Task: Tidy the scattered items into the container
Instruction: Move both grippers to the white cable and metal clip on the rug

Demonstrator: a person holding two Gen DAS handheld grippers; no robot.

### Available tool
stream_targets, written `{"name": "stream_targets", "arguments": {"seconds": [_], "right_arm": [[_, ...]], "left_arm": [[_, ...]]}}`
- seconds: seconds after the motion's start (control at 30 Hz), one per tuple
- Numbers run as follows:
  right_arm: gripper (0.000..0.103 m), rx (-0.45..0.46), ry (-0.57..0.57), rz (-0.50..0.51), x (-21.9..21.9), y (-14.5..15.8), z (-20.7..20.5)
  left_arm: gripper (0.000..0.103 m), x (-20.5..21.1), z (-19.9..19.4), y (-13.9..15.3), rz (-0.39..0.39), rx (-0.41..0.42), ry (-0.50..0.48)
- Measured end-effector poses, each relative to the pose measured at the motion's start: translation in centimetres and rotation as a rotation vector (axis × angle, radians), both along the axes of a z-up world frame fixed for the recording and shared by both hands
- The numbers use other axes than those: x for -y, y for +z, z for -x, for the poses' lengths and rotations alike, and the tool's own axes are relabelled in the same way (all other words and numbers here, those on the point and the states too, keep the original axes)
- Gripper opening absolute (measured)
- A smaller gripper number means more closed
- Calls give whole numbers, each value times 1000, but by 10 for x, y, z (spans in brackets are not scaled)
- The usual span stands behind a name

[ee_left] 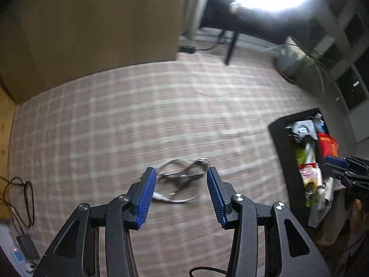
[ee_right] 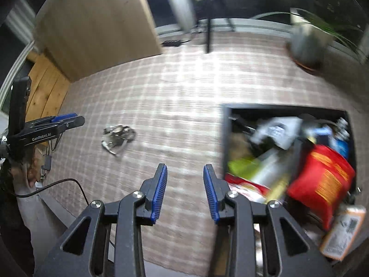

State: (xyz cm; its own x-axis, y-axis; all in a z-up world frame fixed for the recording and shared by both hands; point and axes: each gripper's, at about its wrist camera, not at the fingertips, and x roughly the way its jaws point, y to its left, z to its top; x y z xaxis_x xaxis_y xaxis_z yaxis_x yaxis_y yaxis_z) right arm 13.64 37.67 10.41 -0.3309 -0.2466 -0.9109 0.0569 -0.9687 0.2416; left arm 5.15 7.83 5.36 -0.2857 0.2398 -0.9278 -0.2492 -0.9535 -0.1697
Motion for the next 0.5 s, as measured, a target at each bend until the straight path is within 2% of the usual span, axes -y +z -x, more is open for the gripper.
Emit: {"name": "stream_targets", "arguments": {"seconds": [0.13, 0.3, 0.5], "right_arm": [[32, 48, 56, 27, 37, -21, 33], [32, 119, 100, 50, 77, -52, 70], [32, 186, 143, 94, 113, -77, 96]], "left_arm": [[40, 19, 7, -22, -12, 36, 23], [39, 23, 17, -50, -10, 80, 28], [35, 27, 22, -75, -32, 124, 39]]}}
